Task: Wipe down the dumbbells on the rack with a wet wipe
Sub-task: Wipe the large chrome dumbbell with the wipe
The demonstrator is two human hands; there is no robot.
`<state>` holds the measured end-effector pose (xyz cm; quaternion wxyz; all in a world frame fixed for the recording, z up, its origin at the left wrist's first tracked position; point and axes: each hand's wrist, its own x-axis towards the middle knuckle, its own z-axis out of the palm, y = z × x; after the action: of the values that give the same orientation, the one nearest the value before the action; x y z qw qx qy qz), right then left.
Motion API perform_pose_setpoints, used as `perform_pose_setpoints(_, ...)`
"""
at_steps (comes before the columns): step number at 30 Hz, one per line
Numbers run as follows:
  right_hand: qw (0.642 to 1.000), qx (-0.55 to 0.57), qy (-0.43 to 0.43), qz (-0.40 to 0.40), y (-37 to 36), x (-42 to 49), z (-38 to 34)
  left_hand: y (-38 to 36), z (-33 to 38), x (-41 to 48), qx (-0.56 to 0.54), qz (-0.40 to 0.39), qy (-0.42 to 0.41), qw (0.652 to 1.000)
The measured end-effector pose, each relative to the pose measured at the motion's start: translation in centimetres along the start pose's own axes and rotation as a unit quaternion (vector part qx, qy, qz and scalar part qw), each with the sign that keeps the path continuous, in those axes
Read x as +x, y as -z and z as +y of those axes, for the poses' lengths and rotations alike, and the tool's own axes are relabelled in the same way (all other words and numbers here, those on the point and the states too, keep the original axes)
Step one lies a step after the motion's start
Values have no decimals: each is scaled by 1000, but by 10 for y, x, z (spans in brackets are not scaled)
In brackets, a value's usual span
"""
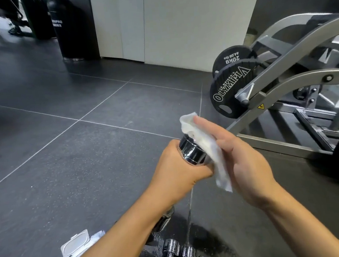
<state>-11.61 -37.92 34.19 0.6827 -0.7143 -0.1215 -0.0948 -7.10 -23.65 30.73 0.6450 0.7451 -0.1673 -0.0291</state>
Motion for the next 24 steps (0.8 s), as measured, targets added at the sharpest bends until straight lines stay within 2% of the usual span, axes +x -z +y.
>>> perform_pose_setpoints(2, 980, -162, 82, -86, 5, 0, 11, 1, 0, 1, -1, -24, -12, 1000)
perform_pose_setpoints(4, 912, -364, 154, -108, 9, 0, 10, -1, -4, 1, 2, -47, -44, 998)
perform_pose_setpoints(6, 866, -450, 203, -87, 8, 2, 5, -8, -9, 1, 60, -64, -60, 994)
perform_pose_setpoints(8, 860, -462, 208, -61, -1, 3, 2, -13, -13, 0, 111, -76, -67, 989)
perform_pose_setpoints(10, 872, -469, 143, -11, -11, 5, 0, -16, -16, 0, 122, -76, -54, 988)
perform_pose_setpoints(12, 872, -489, 10, 20, -21, 9, -6, -14, -14, 1, 123, -68, -29, 990)
perform_pose_setpoints(14, 854, -507, -107, 32, -27, 11, -17, -11, -13, 0, 156, -70, -13, 985)
perform_pose_setpoints(16, 858, -487, -159, 23, -23, 12, -19, -11, -11, -3, 206, -73, -11, 976)
perform_pose_setpoints(17, 872, -467, -147, 6, -20, 11, -18, -10, -11, -3, 216, -76, -8, 973)
perform_pose_setpoints(19, 893, -448, -40, -34, -12, 5, -13, -8, -8, -3, 207, -87, -6, 974)
perform_pose_setpoints(22, 870, -449, 163, -118, 0, 1, 3, -1, -6, 1, 169, -122, -37, 977)
perform_pose_setpoints(24, 904, -366, 184, -121, 4, 2, 11, 2, -5, -1, 76, -134, -50, 987)
